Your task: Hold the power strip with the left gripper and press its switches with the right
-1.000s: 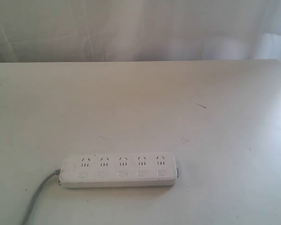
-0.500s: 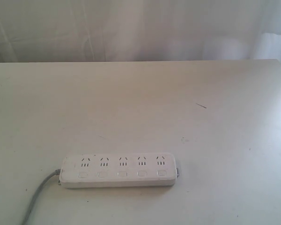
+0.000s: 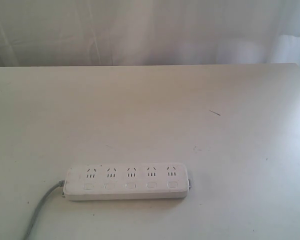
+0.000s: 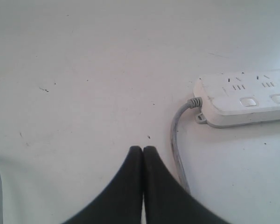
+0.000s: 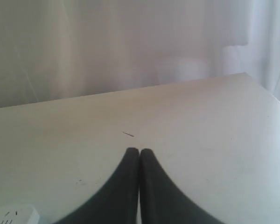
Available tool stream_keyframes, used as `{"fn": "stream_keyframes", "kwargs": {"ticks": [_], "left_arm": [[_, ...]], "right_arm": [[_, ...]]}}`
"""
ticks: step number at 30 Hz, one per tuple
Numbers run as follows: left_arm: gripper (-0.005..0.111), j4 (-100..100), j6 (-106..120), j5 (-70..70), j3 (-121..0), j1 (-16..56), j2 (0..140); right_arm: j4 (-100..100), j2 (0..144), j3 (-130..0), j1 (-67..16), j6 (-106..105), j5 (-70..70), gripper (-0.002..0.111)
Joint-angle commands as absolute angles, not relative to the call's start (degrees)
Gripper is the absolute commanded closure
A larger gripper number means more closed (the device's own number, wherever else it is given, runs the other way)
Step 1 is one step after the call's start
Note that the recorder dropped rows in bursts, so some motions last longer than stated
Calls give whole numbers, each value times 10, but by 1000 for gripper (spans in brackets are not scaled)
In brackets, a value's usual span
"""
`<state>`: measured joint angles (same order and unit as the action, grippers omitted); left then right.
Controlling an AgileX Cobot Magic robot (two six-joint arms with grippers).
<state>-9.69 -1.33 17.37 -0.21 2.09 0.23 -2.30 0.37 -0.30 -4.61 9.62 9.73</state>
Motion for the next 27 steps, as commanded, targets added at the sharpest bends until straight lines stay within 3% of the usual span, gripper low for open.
{"fn": "stream_keyframes", "kwargs": {"ticks": [1,7,27], "left_arm": [[107,-99,-13,177,0,19,0],[107,-99,-13,177,0,19,0],[107,-99,-13,177,0,19,0]], "right_arm": [[-17,0,0,-44,73,101,108],[0,0,0,-44,73,201,108],[0,0,0,-44,59,207,108]]}}
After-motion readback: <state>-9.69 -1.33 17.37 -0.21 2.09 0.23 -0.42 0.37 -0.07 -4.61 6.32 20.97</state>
